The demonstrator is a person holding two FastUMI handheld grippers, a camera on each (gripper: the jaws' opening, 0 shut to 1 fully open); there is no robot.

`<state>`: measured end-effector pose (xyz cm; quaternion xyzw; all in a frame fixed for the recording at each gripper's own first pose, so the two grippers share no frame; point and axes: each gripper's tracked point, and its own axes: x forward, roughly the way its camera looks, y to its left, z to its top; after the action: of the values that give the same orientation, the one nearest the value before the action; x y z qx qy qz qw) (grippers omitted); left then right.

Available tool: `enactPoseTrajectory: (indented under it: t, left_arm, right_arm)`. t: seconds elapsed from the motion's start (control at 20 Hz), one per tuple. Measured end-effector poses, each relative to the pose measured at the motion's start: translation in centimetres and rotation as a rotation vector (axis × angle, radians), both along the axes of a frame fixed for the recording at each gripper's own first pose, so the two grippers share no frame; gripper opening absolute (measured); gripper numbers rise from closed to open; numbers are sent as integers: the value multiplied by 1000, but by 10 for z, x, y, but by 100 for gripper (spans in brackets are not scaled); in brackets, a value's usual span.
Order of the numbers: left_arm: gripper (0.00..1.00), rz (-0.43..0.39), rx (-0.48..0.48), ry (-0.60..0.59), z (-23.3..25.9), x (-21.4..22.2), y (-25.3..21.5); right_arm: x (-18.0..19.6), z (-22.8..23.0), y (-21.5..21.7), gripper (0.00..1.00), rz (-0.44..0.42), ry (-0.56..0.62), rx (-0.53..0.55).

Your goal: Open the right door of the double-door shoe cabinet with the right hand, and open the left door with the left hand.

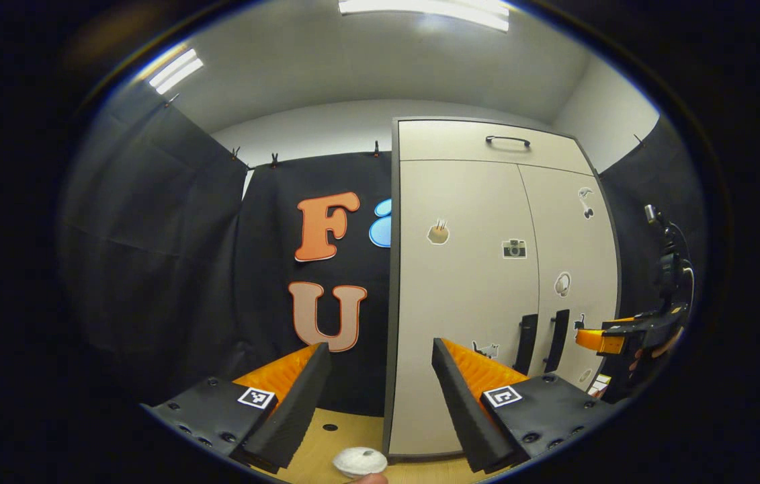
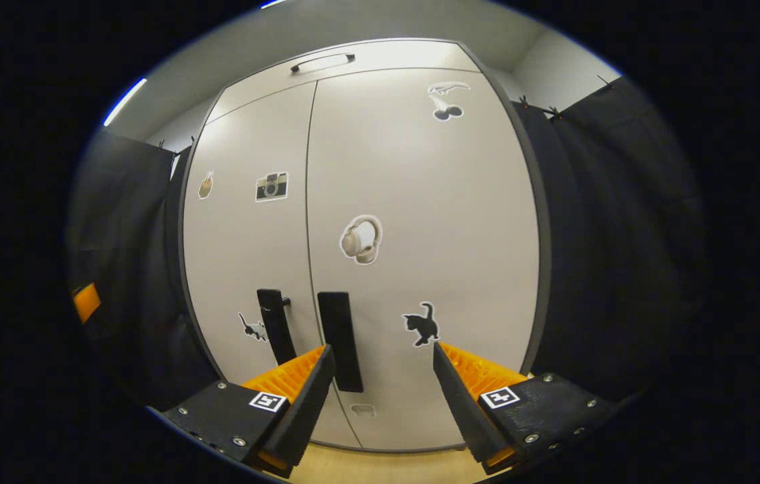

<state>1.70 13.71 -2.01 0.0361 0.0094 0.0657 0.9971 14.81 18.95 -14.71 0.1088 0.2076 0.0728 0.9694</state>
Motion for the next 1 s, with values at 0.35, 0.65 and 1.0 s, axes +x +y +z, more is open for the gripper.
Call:
enactPoseTrajectory:
  t: [0.35,0.65,1.0]
  left_arm:
    - [98,26,-46,40,-24,7,37]
    - [96,11,-76,56,-33,12,37]
    - [96,-16,-68,61,-32,12,29]
  right_arm:
    - [34,-29,27,60,-21,70,48]
    - [47,-44,36,42,-50,98,31]
    - [44,-42,36,23,-53,93,34]
